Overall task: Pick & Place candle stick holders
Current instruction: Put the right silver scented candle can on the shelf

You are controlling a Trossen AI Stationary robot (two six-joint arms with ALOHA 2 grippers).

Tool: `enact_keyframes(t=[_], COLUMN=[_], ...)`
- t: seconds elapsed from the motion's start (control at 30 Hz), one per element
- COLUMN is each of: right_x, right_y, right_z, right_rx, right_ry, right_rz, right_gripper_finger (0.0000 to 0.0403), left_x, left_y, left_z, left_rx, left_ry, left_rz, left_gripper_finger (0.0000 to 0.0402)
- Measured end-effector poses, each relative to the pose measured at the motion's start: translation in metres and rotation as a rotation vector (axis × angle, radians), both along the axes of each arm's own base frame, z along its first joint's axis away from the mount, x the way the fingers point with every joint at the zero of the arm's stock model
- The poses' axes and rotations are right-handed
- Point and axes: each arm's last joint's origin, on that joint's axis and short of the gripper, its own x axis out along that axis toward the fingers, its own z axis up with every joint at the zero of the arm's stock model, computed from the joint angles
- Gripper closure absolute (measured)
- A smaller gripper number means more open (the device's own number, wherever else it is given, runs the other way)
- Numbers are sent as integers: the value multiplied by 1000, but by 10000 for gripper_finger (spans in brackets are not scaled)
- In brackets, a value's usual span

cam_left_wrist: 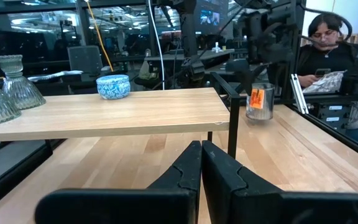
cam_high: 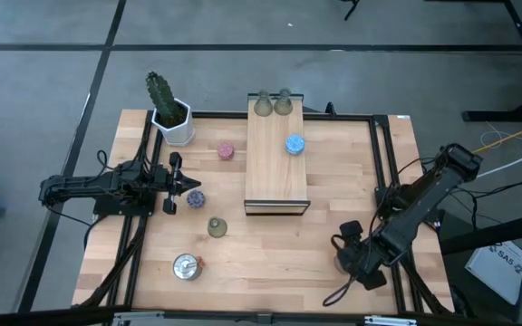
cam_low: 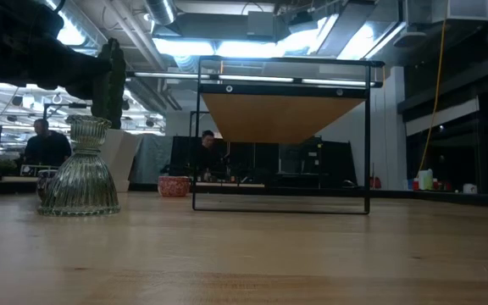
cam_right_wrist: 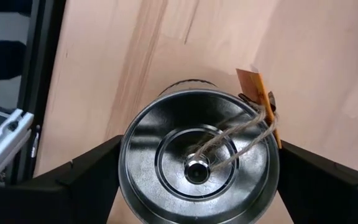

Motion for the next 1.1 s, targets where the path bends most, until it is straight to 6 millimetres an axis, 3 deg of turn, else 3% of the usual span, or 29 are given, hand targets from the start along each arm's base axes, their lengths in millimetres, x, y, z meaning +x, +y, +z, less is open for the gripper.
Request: enact_keyframes(t=[1.1], right_x=[32], right_y=[-76], right_z=[118], right_rx=[-17], right_ry=[-33], right_rz=[-175], right_gripper_finger=[39], left_x=[0], left_y=[0], left_z=[0], left_rx=[0], left_ry=[0], left_rz=[0], left_gripper_finger=[395])
